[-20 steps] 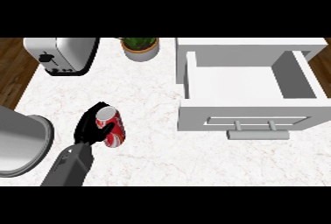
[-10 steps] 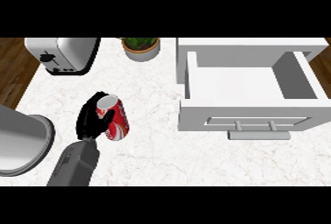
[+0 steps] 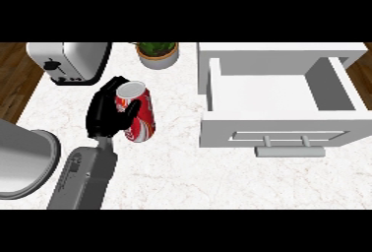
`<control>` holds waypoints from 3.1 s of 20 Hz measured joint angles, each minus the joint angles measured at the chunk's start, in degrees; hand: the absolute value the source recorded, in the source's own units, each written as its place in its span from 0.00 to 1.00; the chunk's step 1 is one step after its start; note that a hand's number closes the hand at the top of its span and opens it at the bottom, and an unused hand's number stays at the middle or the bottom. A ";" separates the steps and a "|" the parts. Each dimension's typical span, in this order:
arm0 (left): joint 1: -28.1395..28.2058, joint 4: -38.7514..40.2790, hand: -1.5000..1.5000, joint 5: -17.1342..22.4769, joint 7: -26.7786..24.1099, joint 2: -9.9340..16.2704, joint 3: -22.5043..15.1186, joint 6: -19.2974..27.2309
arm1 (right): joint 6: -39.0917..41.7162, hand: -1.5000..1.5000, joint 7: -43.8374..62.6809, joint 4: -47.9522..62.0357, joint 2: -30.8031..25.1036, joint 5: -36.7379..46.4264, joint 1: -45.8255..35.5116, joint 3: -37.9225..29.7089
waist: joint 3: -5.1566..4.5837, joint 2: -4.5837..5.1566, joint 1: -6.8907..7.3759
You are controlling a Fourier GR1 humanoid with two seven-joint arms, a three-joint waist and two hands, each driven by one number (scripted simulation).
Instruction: Pick up the can, place it into the drawer and close the drawer
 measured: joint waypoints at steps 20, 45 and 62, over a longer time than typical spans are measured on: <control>-21.91 -1.88 1.00 -4.05 15.84 -0.21 -7.11 18.14 | -1.81 0.00 -0.58 -1.07 0.59 1.02 0.73 2.34 | -0.02 0.19 -0.68; -51.68 29.71 1.00 12.33 7.47 -0.26 -16.32 30.13 | -2.67 0.00 -0.54 -0.28 -0.17 3.00 -2.00 4.40 | 0.02 0.61 -2.42; -57.52 42.40 1.00 28.23 0.66 -0.27 -29.08 34.02 | -3.32 0.00 1.06 0.95 -1.30 3.26 -5.85 5.32 | 0.07 1.06 -4.46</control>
